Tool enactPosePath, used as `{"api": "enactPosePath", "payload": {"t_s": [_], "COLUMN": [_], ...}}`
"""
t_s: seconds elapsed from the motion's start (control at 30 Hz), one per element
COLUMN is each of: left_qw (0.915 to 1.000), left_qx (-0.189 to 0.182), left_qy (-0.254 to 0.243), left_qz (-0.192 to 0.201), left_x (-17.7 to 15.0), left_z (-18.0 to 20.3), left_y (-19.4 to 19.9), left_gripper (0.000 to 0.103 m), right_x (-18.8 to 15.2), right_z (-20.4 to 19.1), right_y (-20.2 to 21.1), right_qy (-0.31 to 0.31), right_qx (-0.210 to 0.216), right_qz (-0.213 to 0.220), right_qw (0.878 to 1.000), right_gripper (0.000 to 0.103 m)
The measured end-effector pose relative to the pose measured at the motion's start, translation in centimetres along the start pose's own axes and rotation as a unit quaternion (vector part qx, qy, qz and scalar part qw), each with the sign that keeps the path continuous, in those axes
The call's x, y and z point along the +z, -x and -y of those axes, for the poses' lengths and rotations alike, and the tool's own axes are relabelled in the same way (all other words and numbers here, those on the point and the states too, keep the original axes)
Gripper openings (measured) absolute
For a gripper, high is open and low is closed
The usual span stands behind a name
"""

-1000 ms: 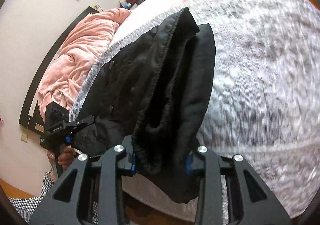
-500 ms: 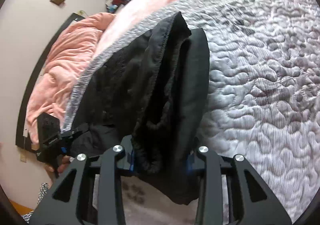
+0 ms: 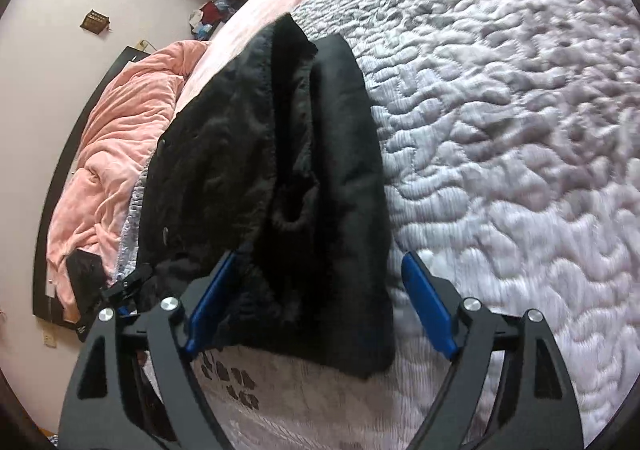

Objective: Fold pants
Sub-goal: 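Set the folded pants down on the bed and open both grippers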

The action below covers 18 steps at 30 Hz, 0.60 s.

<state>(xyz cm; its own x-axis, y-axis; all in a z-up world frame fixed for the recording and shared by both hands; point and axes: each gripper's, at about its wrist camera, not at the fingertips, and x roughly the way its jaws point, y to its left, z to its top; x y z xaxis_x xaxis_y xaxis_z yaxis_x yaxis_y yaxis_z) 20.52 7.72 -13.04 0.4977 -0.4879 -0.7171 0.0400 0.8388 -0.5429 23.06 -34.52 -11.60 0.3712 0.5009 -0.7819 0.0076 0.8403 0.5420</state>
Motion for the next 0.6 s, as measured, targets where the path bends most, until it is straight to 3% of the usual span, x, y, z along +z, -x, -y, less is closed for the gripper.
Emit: {"api": "enactPosePath", "payload": {"t_s": [0.2, 0.3, 0.47, 0.6], "left_qw": [0.9966, 0.9931, 0.983, 0.9806], "left_qx": [0.069, 0.096, 0.16, 0.173], "left_qy": [0.001, -0.003, -0.025, -0.024], "left_qz": [0.044, 0.066, 0.087, 0.09], "left_x": [-1.8, -2.5, -4.4, -5.5], "left_z": [0.1, 0.9, 3.4, 5.4], "left_y": [4.0, 5.8, 8.7, 10.2], "left_gripper": [0.099, 0.099, 0.099, 0.099], "right_x": [-1.5, -2.4, -5.3, -7.4], "right_z": [0.7, 0.8, -2.6, -6.8], "right_y": [3.0, 4.7, 7.2, 8.1], "right_qy": [-0.013, -0.013, 0.035, 0.08], "right_qx": [-0.047, -0.098, -0.194, -0.256], "right_qz": [0.03, 0.041, 0.065, 0.083], "right_qw": [0.998, 0.994, 0.978, 0.96], "right_gripper": [0.092, 0.092, 0.092, 0.094]}}
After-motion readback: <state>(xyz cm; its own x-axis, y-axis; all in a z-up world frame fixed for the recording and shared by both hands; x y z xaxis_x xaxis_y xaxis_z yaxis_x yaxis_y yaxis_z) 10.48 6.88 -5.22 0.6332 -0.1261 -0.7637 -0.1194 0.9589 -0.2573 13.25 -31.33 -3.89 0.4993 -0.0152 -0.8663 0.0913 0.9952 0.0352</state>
